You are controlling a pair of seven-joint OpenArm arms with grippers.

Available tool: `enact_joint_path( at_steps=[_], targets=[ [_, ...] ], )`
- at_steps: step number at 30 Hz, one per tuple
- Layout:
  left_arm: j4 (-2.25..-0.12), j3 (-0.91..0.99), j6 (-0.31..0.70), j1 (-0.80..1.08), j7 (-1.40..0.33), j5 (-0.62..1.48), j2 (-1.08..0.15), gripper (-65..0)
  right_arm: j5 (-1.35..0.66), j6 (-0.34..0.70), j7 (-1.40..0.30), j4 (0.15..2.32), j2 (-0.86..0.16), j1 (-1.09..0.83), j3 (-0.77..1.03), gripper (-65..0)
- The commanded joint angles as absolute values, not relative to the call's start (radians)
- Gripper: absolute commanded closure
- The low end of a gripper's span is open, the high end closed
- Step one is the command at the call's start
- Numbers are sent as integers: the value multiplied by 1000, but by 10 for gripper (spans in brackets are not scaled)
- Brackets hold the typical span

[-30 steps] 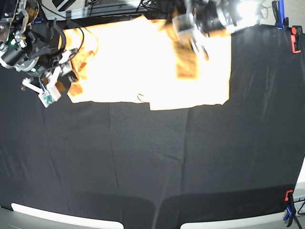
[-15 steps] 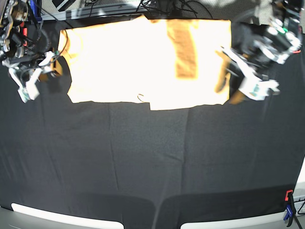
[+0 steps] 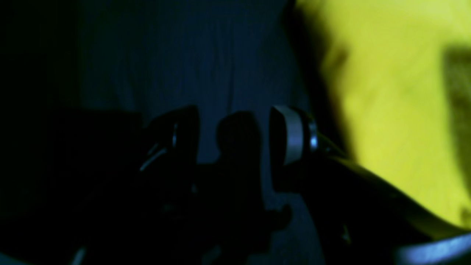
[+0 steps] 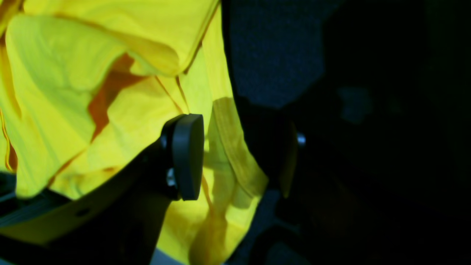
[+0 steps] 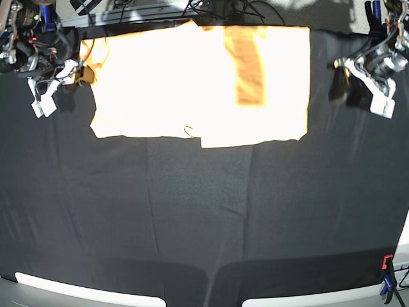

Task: Layout the t-shirt on the table in an organized manner, then fold the t-shirt properly
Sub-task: 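Grasp the shirt's remaining end with the right gripper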

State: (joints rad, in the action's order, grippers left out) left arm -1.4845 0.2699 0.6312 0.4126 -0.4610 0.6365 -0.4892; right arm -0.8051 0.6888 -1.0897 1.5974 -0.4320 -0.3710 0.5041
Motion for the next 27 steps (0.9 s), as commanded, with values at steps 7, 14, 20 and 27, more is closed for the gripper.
enact_joint_path(
  at_steps=[7, 14, 20, 27],
  targets=[
    [-1461, 280, 686, 407, -445, 693, -496, -284, -874, 698, -1060, 1600, -424, -366, 445, -297],
    [-1461, 280, 686, 407, -445, 693, -496, -284, -875, 698, -1018, 1600, -424, -366, 326, -297],
    [-1461, 280, 686, 407, -445, 693, -496, -284, -871, 682, -991, 1600, -423, -362, 266, -296],
    [-1461, 280, 686, 407, -445, 693, -496, -284, -865, 673, -938, 1600, -401, -357, 262, -158]
  ],
)
